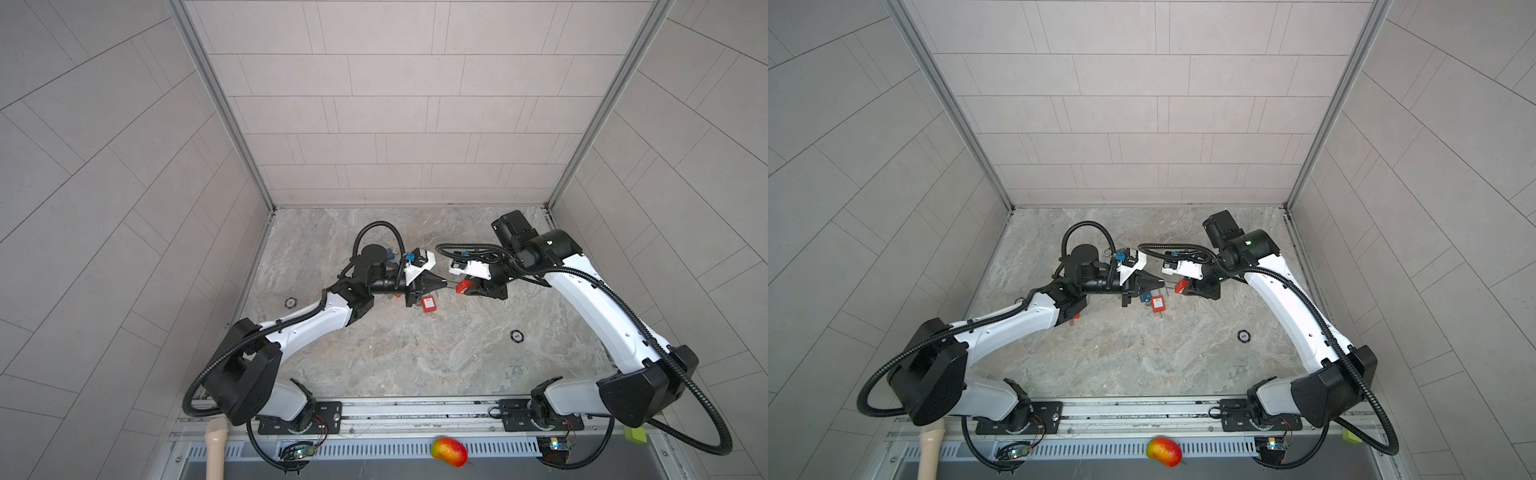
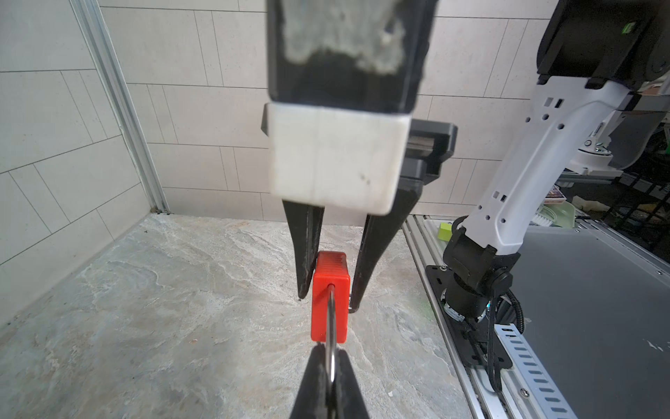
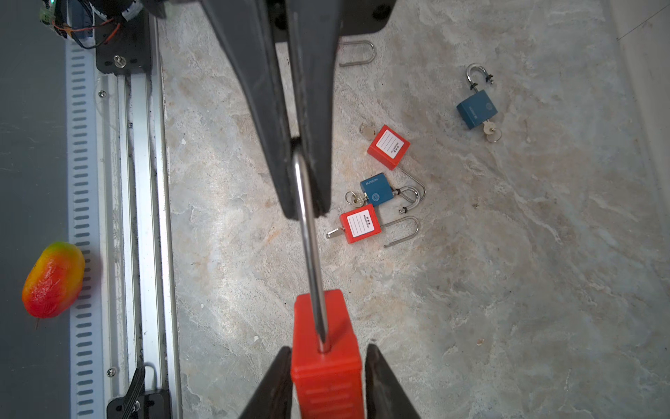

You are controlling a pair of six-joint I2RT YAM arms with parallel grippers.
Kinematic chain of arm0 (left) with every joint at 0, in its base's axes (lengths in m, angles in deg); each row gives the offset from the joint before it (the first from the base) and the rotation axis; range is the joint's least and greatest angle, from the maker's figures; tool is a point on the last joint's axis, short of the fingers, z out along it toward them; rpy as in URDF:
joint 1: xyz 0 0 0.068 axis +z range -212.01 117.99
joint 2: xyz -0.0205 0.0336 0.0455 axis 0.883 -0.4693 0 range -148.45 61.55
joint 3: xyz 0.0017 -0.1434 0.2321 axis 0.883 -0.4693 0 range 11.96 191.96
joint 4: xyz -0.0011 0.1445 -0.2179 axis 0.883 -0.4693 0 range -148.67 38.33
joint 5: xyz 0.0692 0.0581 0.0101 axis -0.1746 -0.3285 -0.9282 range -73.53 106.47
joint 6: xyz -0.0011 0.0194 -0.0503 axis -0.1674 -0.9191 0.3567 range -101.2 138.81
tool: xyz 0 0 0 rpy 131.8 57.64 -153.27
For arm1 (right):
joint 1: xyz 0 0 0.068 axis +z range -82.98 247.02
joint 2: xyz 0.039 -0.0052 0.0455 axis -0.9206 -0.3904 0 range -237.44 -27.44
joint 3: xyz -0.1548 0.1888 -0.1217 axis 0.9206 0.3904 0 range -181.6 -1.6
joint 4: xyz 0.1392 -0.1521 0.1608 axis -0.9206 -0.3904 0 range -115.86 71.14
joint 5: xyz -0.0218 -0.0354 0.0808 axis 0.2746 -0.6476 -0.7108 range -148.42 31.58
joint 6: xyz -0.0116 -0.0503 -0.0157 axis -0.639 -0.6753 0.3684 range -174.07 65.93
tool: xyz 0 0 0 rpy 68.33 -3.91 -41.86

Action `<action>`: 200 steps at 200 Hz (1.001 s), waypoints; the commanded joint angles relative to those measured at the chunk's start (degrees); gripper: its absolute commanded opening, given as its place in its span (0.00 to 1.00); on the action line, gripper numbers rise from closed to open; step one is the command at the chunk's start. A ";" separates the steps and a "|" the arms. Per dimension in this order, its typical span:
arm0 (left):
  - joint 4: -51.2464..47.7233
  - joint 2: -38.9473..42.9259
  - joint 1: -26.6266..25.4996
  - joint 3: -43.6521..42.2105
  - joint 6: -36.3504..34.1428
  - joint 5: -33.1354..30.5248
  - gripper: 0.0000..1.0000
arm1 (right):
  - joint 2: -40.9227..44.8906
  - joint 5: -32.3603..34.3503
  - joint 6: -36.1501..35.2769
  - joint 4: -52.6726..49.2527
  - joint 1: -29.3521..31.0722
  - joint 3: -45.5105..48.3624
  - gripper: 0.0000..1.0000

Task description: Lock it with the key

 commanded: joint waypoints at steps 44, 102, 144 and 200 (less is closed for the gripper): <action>6.74 0.92 -1.57 -0.39 1.67 0.75 0.00 | 0.10 -5.49 -0.85 -2.90 -0.03 -4.08 0.27; 11.97 -1.35 -2.81 -0.11 7.80 2.19 0.00 | 0.88 -1.28 -2.02 1.50 2.06 -3.26 0.24; 10.84 -1.04 -3.32 -0.83 6.65 1.51 0.00 | 3.43 -2.34 0.50 6.70 2.62 -1.48 0.23; 8.61 0.34 -5.03 -2.46 -2.05 -3.07 0.00 | -0.49 -12.27 2.62 1.21 2.54 -6.85 0.20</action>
